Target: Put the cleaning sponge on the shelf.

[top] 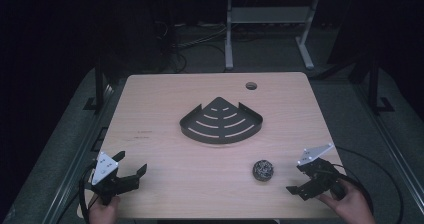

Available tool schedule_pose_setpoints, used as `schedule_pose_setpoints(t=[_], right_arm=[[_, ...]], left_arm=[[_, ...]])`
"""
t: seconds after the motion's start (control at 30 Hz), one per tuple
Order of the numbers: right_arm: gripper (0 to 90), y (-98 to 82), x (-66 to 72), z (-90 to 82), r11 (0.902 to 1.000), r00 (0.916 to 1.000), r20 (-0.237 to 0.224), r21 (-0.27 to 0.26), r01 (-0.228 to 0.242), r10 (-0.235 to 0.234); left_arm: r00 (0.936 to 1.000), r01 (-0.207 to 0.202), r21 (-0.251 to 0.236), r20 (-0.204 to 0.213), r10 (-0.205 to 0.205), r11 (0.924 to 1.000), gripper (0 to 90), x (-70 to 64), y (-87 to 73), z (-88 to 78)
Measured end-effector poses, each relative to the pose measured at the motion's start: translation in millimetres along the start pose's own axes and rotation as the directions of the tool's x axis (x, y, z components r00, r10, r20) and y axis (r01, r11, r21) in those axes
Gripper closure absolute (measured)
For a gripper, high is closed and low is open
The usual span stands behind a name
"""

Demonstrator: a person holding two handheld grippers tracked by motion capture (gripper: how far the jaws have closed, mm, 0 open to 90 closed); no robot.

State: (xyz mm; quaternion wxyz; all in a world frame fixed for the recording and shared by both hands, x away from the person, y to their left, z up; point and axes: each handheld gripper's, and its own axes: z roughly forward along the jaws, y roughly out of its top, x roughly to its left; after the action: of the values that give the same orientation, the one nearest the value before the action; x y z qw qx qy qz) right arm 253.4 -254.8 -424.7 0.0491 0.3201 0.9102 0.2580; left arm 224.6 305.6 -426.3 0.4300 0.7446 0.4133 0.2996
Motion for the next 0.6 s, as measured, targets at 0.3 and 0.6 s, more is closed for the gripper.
schedule_pose_setpoints(t=[0.3, 0.6], right_arm=[[15.4, 18.9, 1.4, 4.5, 0.9993, 0.9992, -0.017, 0.006, 0.038, -0.037], [14.7, 30.9, 2.8, 6.9, 0.9976, 0.9977, -0.019, 0.023, 0.066, -0.065]], left_arm=[[1.0, 0.004, -0.001, -0.002, -0.004, 1.0, 13.7, 0.6, 0.1, 0.2], [1.0, 0.007, -0.004, -0.004, -0.007, 1.0, 13.8, 1.6, -0.1, -0.1]])
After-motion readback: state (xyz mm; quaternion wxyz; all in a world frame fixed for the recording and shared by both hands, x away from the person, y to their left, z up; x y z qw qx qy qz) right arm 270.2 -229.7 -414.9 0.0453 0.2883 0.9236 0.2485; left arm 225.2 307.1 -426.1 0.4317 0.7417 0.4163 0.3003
